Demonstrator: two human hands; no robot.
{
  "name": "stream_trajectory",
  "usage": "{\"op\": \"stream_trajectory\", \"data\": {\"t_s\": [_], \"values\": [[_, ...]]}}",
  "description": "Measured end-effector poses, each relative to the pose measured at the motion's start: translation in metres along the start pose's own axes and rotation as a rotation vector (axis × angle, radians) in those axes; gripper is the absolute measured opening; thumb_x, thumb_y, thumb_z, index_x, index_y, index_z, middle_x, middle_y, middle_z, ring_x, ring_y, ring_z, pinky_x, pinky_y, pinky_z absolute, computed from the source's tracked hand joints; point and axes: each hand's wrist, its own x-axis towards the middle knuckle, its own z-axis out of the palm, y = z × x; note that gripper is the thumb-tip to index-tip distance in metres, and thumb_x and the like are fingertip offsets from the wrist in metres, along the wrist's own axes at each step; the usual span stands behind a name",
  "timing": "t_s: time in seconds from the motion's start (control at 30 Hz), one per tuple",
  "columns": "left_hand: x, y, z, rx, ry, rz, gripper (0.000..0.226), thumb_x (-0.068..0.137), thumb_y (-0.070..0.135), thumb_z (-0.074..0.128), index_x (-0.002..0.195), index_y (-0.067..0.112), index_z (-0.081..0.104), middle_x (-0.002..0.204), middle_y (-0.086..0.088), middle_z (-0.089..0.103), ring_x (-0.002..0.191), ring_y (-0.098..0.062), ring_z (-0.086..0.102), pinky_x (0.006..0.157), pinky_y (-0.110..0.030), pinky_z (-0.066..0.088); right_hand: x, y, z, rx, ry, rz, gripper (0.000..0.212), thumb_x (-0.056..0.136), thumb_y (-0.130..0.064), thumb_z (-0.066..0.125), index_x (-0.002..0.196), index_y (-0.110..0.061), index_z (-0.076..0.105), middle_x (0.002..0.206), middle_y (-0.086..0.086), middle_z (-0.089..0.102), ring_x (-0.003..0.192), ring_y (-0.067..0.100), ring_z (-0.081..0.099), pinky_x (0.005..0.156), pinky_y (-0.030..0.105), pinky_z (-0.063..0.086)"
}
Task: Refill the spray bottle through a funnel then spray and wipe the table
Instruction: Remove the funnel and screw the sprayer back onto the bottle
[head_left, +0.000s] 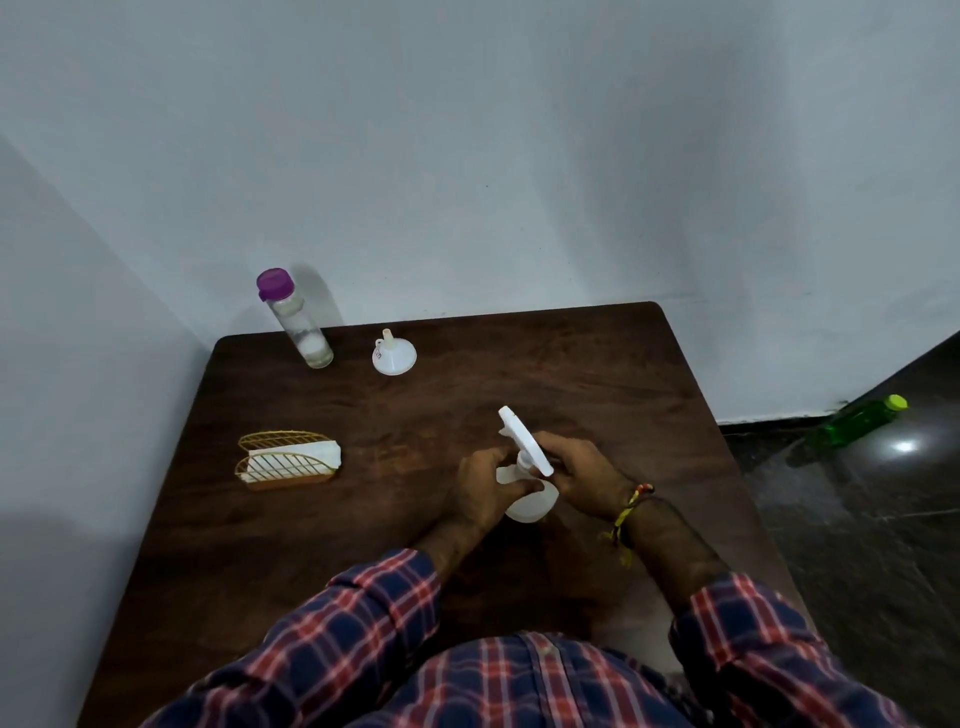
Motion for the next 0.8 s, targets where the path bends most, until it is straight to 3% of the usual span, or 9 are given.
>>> {"op": "stream_trajectory", "data": {"t_s": [0.07,0.17,0.27,0.37,0.43,0.53,0.63,0.7,0.8], "values": [[0.0,0.0,0.0,-0.001,-0.006,-0.006,0.047,0.073,0.043,0.08,0.112,0.018,0.07,0.107,0.003,0.071,0.097,-0.012,0.064,0.075,-0.018,0.044,0.001,-0.001,0.002,-0.073,0.035,0.028,0.021,0.089,-0.014,0.068,0.109,-0.019,0.068,0.094,-0.02,0.068,0.089,-0.002,0.065,0.081,0.023,0.053],[-0.001,-0.001,0.003,-0.047,-0.01,-0.001,0.032,0.079,0.042,0.076,0.104,0.022,0.072,0.098,0.006,0.072,0.088,-0.007,0.065,0.066,-0.01,0.044,-0.006,0.002,0.02,-0.174,0.311,0.115,0.025,0.08,-0.031,0.077,0.097,-0.02,0.063,0.076,-0.016,0.062,0.068,0.003,0.061,0.064,0.022,0.05],[-0.002,-0.002,0.002,-0.064,-0.012,-0.004,0.027,0.083,0.038,0.072,0.105,0.023,0.072,0.098,0.005,0.073,0.092,-0.01,0.067,0.074,-0.022,0.054,-0.015,-0.002,0.037,-0.074,0.408,0.145,0.031,0.077,-0.043,0.075,0.093,-0.022,0.058,0.08,-0.015,0.065,0.074,0.004,0.064,0.065,0.015,0.051],[-0.003,-0.003,0.002,-0.042,0.009,-0.01,0.031,0.083,0.046,0.069,0.104,0.024,0.072,0.098,0.007,0.073,0.089,-0.007,0.066,0.073,-0.021,0.052,-0.023,-0.003,0.044,0.015,0.368,0.098,0.019,0.091,-0.026,0.068,0.108,-0.021,0.064,0.096,-0.012,0.069,0.089,0.005,0.067,0.078,0.028,0.055],[-0.004,-0.001,0.003,-0.044,0.026,0.012,0.037,0.081,0.052,0.07,0.105,0.024,0.072,0.099,0.009,0.072,0.087,-0.005,0.064,0.069,-0.016,0.047,-0.025,-0.003,0.044,0.085,0.416,0.116,0.019,0.093,-0.01,0.065,0.111,-0.014,0.067,0.1,-0.009,0.071,0.094,0.002,0.067,0.081,0.026,0.056],[-0.004,-0.001,0.003,-0.049,0.007,0.008,0.033,0.08,0.047,0.073,0.106,0.027,0.071,0.099,0.01,0.072,0.09,-0.005,0.065,0.07,-0.014,0.046,-0.022,-0.006,0.044,0.116,0.49,0.203,0.024,0.083,-0.015,0.076,0.102,-0.012,0.061,0.092,-0.007,0.071,0.088,0.001,0.068,0.074,0.018,0.055],[-0.003,-0.002,0.001,-0.023,-0.004,-0.001,0.035,0.079,0.044,0.074,0.109,0.026,0.07,0.102,0.008,0.073,0.092,-0.005,0.066,0.074,-0.017,0.051,-0.024,-0.007,0.049,0.156,0.475,0.198,0.026,0.085,-0.018,0.074,0.107,-0.015,0.061,0.097,-0.007,0.071,0.093,0.006,0.069,0.079,0.025,0.057],[-0.003,0.0,0.001,-0.003,0.016,0.009,0.037,0.078,0.051,0.073,0.105,0.026,0.071,0.096,0.008,0.073,0.085,-0.003,0.066,0.069,-0.013,0.049,-0.027,-0.006,0.051,0.154,0.48,0.182,0.018,0.088,-0.013,0.07,0.106,-0.013,0.065,0.096,-0.006,0.072,0.092,0.006,0.068,0.081,0.031,0.056],[-0.005,0.007,-0.002,0.044,0.024,0.004,0.029,0.08,0.049,0.071,0.098,0.027,0.072,0.087,0.009,0.072,0.073,0.001,0.061,0.057,-0.004,0.037,-0.023,-0.009,0.052,0.168,0.604,0.269,0.022,0.078,-0.017,0.081,0.089,-0.016,0.062,0.083,-0.012,0.069,0.083,-0.004,0.065,0.073,0.012,0.05]]}}
